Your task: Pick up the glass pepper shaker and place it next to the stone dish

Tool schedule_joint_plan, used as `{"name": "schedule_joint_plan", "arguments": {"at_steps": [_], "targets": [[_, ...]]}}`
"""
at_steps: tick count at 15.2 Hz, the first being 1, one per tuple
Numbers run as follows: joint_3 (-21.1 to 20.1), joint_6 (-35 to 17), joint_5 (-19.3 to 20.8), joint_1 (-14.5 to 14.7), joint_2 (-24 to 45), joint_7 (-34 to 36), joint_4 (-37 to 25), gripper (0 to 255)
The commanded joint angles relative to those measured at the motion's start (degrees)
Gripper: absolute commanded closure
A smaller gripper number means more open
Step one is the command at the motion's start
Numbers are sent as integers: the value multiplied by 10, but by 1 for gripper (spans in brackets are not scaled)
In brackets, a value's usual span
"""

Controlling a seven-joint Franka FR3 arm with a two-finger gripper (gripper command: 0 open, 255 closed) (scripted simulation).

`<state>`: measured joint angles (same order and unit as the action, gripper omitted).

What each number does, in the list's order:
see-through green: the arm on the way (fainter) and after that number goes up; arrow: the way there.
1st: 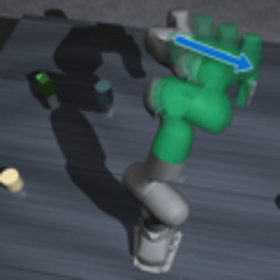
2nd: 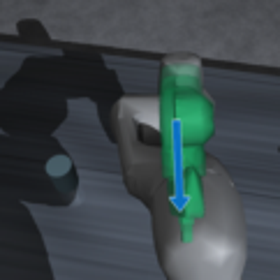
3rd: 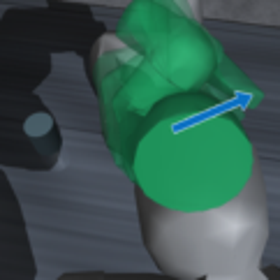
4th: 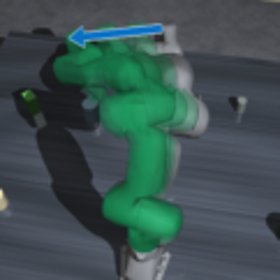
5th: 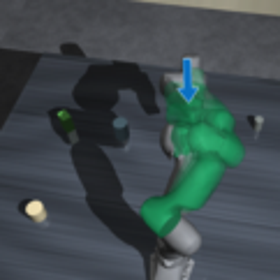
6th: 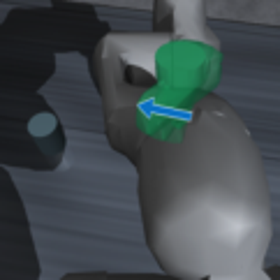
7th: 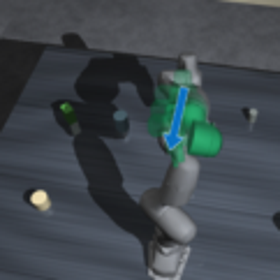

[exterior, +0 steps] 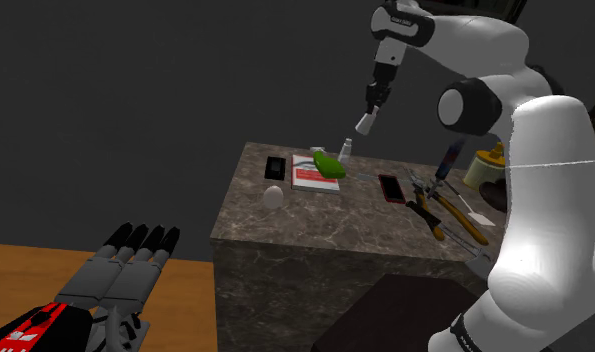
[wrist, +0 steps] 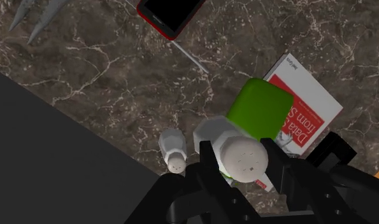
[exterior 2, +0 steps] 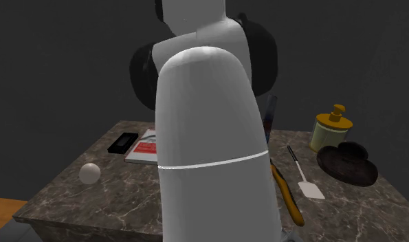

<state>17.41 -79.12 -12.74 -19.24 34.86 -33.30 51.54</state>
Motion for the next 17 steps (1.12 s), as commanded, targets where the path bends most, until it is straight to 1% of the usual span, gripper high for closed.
{"name": "schedule_joint_plan", "arguments": {"at_steps": [1, 4, 8, 12, 17], "targets": [[12, -49, 15, 11, -72, -23, 123, 255], [24, -79, 31, 9, -133, -49, 214, 255], [40, -107, 52, 0, -198, -84, 307, 255], [57, -125, 72, -15, -251, -118, 377, 255], [80, -140, 97, -38, -305, -164, 443, 255]]}}
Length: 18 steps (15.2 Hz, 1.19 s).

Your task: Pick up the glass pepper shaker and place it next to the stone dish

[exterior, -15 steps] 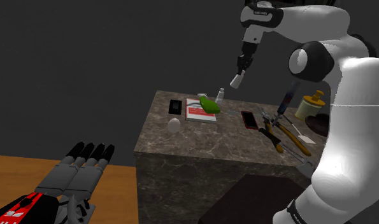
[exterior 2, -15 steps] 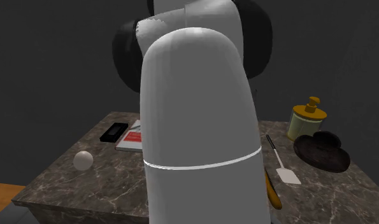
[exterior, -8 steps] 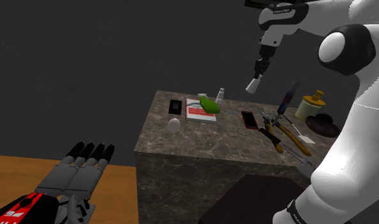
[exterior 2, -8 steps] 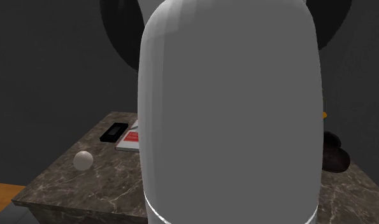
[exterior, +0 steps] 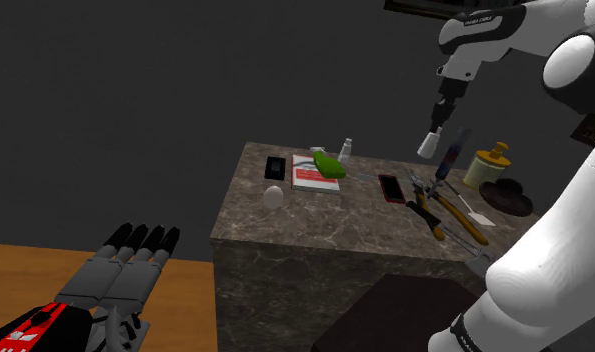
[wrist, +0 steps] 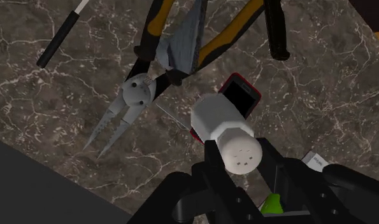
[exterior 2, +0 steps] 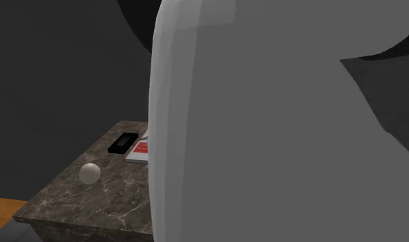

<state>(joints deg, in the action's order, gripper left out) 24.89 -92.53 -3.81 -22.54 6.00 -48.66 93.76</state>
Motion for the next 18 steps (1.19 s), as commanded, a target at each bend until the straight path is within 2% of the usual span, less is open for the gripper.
{"name": "schedule_joint_plan", "arguments": {"at_steps": [1, 9, 18], "targets": [[10, -8, 12, -10, -26, -20, 32, 255], [55, -17, 48, -54, -80, -104, 90, 255], [117, -20, 73, -110, -96, -218, 103, 255]]}}
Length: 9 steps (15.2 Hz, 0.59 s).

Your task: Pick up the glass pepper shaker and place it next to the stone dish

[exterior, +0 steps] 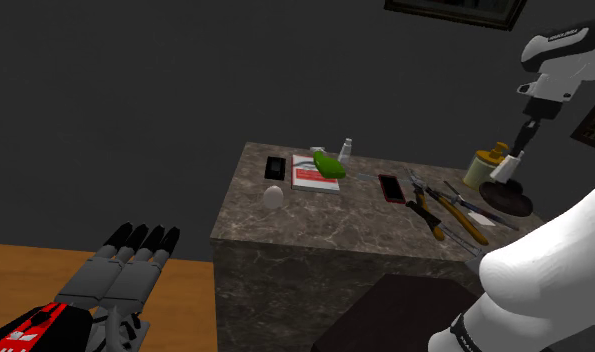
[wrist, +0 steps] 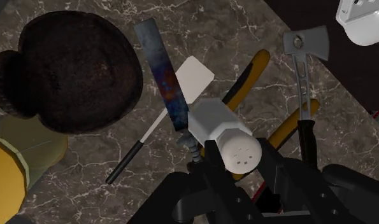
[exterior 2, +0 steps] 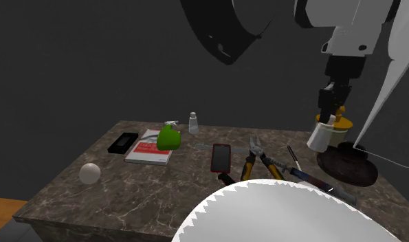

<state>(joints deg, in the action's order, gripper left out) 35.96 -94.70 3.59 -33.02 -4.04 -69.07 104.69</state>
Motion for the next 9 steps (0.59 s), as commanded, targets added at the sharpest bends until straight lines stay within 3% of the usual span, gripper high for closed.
{"name": "schedule_joint_plan", "arguments": {"at_steps": [1, 9], "targets": [[14, 2, 0, -12, 6, -28, -8, 255], [79, 2, -12, -69, 49, -153, -47, 255]]}}
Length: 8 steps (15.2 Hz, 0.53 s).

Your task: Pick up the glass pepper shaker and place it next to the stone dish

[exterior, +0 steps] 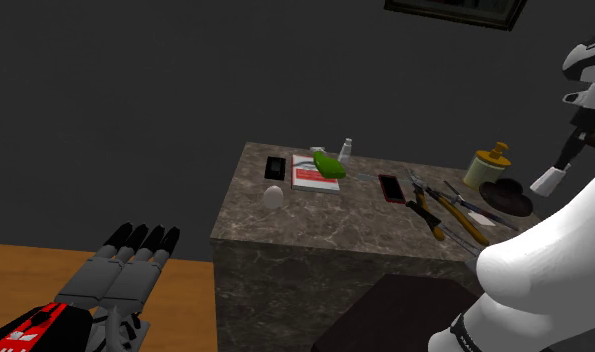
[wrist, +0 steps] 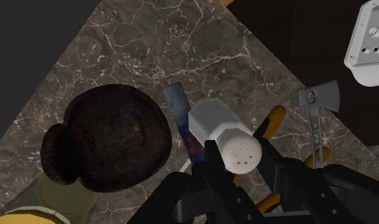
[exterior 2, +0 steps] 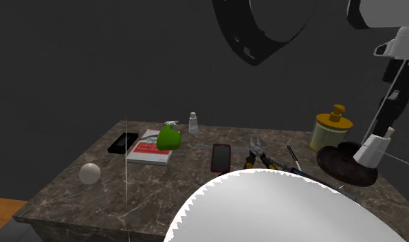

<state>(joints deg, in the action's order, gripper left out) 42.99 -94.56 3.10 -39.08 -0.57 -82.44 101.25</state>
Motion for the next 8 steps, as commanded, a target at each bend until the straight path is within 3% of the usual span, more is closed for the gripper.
{"name": "schedule_joint_plan", "arguments": {"at_steps": [1, 3, 8], "targets": [[17, 1, -12, -16, 23, -37, -20, 255], [33, 3, -25, -36, 46, -75, -39, 255], [32, -35, -25, -36, 46, -73, -1, 255]]}}
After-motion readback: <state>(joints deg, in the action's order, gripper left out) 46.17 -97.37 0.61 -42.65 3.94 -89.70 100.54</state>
